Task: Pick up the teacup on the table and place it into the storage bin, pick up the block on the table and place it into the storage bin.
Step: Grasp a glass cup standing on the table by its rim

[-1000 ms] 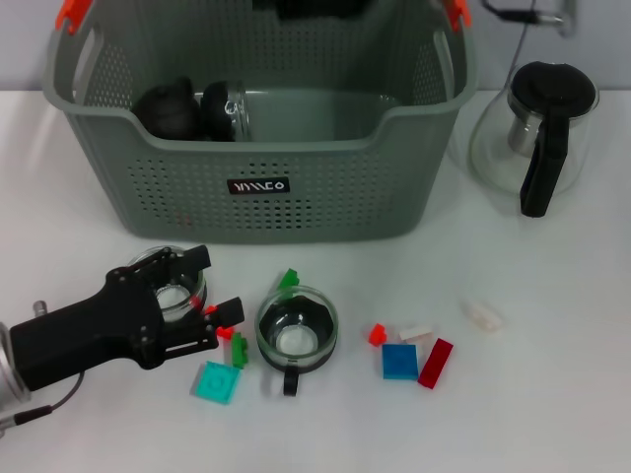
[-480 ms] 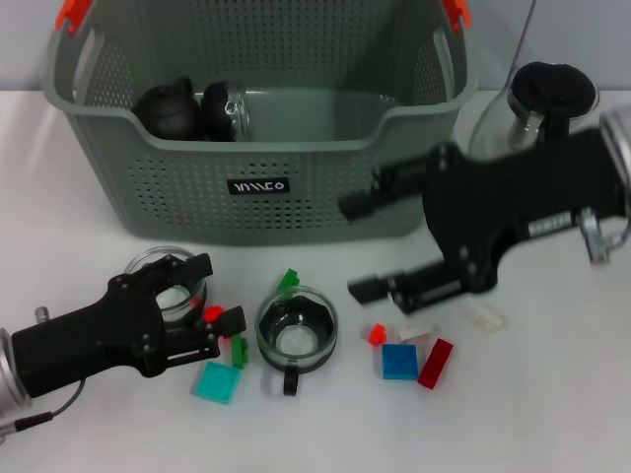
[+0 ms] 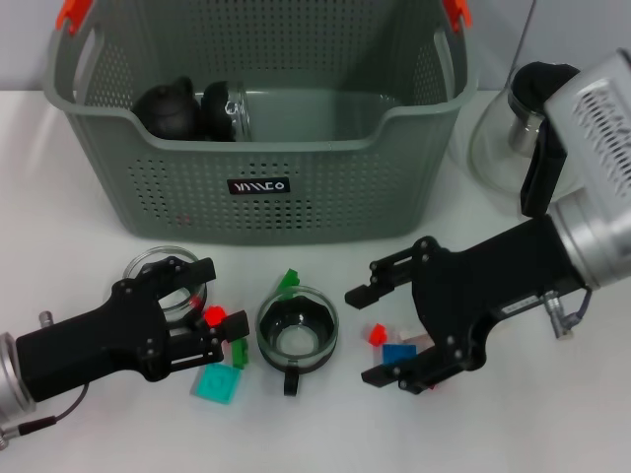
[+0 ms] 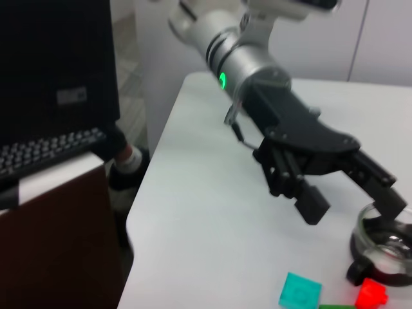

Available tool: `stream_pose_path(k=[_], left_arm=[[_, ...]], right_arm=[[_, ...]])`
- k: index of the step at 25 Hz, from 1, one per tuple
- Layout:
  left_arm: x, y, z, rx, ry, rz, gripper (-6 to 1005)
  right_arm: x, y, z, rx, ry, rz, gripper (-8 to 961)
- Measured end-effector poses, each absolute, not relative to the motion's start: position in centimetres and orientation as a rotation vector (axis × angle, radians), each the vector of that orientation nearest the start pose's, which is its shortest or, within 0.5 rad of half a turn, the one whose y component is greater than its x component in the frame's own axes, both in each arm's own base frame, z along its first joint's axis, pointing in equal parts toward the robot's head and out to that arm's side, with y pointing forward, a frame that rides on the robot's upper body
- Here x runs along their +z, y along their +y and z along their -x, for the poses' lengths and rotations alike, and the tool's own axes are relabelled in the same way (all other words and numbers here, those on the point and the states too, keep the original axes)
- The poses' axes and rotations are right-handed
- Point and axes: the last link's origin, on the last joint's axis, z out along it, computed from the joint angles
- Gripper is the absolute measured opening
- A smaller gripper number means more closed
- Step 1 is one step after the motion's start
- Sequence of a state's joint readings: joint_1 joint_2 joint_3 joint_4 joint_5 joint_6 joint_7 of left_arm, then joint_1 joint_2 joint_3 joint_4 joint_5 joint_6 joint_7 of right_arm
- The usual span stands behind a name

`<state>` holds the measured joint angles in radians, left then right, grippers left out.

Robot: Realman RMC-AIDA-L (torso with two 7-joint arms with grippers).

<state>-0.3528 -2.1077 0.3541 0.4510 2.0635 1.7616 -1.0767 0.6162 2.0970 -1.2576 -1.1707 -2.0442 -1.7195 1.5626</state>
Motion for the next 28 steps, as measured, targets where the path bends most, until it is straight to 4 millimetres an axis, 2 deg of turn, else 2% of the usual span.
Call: stream_pose_path(k=[6,9,14,17,21,24,28], left_arm=[[-0.8,24.6,31.0,-1.002,-0.673,2.529,862],[-0.2,25.0,31.6,-0.905,-0.638,2.554,862],[1.9,25.8,32.5,-0.705,-0.538,2.588,861],[3.9,26.5,32.6,-0.609,-0.452,2.588,861],[6.2,27.3,31.6,-0.502,-0.385,2.616,860],[7.4,27.6,29.7,-0.434,-0.295,2.643,860],[7.3,28.1,28.0,-0.291,-0.169,2.689,859]], right_arm=[[-2.2,32.0,-13.7,0.209,-0.236,3.233,779],[-1.6,32.0,-14.1,0.269,-0.170,3.222,779],[-1.0,31.7,-14.8,0.338,-0.026,3.247,779],[-0.9,31.6,-15.2,0.360,0.070,3.264,778],[-1.0,31.7,-15.9,0.367,0.176,3.261,778],[-1.1,32.1,-16.6,0.395,0.262,3.243,778],[-1.2,32.4,-16.8,0.419,0.300,3.238,778]])
